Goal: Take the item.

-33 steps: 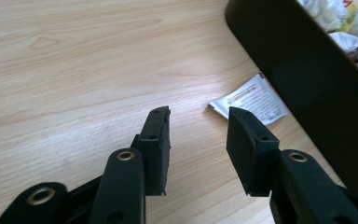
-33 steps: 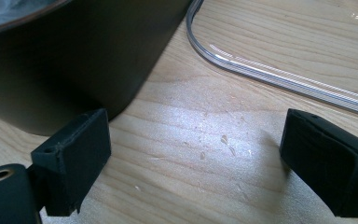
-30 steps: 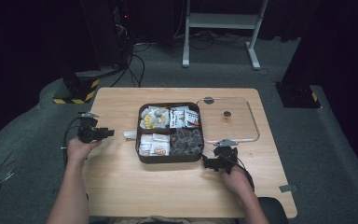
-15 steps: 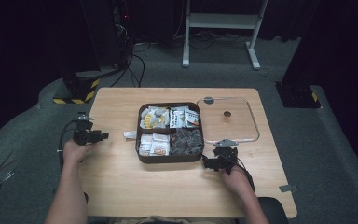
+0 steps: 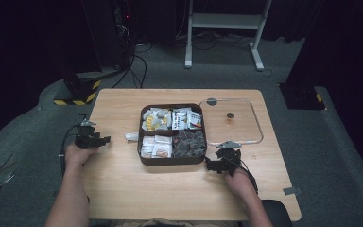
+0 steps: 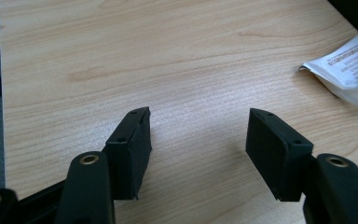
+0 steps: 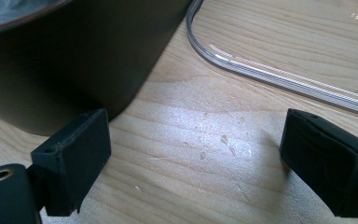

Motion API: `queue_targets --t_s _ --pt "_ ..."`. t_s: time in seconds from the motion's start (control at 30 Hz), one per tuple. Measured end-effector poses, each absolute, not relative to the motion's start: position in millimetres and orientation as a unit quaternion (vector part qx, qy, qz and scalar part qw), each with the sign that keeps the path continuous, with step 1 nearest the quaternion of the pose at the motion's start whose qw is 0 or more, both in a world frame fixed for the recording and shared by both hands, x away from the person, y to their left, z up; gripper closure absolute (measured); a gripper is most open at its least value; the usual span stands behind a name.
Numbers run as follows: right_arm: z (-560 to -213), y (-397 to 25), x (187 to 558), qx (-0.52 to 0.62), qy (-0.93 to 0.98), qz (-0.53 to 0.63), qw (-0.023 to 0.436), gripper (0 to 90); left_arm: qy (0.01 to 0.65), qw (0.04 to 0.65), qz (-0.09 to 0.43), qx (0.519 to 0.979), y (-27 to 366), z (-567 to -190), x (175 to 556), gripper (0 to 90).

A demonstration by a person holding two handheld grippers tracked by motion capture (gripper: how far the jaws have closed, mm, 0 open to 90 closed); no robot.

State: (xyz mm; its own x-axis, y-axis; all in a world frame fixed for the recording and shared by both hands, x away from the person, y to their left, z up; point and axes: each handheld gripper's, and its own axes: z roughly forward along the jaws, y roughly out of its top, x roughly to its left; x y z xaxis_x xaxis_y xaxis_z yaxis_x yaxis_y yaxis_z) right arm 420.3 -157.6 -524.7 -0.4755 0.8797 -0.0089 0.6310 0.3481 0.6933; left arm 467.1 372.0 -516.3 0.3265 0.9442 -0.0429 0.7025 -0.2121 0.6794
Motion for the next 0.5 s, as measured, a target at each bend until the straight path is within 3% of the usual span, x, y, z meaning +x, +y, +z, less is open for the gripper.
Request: queue_targets --t_s 0.5 --pt "-525 -158 420 0.474 0.797 0.319 0.195 8.5 0.562 0.32 0.252 0.72 364 -528 463 25.4"
